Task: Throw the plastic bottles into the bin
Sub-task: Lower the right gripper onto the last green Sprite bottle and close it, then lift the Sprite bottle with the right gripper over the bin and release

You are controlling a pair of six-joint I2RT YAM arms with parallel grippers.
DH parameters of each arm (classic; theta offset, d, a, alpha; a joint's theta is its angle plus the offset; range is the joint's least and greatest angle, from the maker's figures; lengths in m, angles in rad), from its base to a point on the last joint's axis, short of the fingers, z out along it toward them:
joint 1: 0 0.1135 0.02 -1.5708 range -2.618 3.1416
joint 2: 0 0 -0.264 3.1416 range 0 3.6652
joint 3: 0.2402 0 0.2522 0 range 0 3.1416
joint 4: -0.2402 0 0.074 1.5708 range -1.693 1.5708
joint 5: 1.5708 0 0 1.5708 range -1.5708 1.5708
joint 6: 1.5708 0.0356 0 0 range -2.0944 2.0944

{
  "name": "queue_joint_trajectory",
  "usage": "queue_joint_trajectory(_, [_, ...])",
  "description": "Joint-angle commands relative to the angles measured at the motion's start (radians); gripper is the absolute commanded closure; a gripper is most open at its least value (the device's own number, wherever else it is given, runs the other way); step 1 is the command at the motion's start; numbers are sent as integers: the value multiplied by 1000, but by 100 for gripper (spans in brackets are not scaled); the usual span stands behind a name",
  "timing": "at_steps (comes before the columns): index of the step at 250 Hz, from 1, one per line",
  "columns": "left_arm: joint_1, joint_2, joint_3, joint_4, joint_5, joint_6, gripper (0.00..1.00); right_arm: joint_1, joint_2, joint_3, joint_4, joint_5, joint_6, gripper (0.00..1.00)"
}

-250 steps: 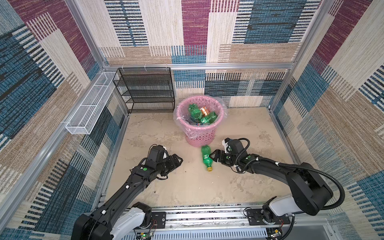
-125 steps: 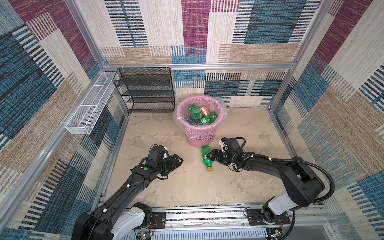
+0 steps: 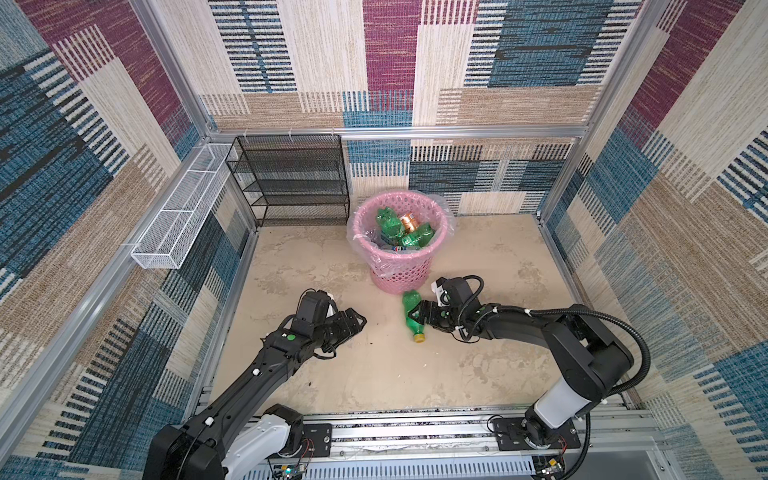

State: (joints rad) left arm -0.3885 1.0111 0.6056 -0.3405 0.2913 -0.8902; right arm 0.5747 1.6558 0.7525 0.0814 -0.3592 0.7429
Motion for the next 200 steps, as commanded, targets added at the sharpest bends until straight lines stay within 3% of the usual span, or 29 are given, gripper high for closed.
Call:
queue_joint_trajectory(1, [1, -8, 6, -6, 2, 2, 19, 2, 13, 6, 37, -11, -5, 21])
queue_joint_trajectory(65, [1, -27, 6, -25, -11, 5, 19, 2, -10, -20, 47, -12, -3, 33])
queue_joint_trajectory(200, [0, -4, 3, -12, -15, 4, 19, 2, -249, -222, 1, 52, 42, 35])
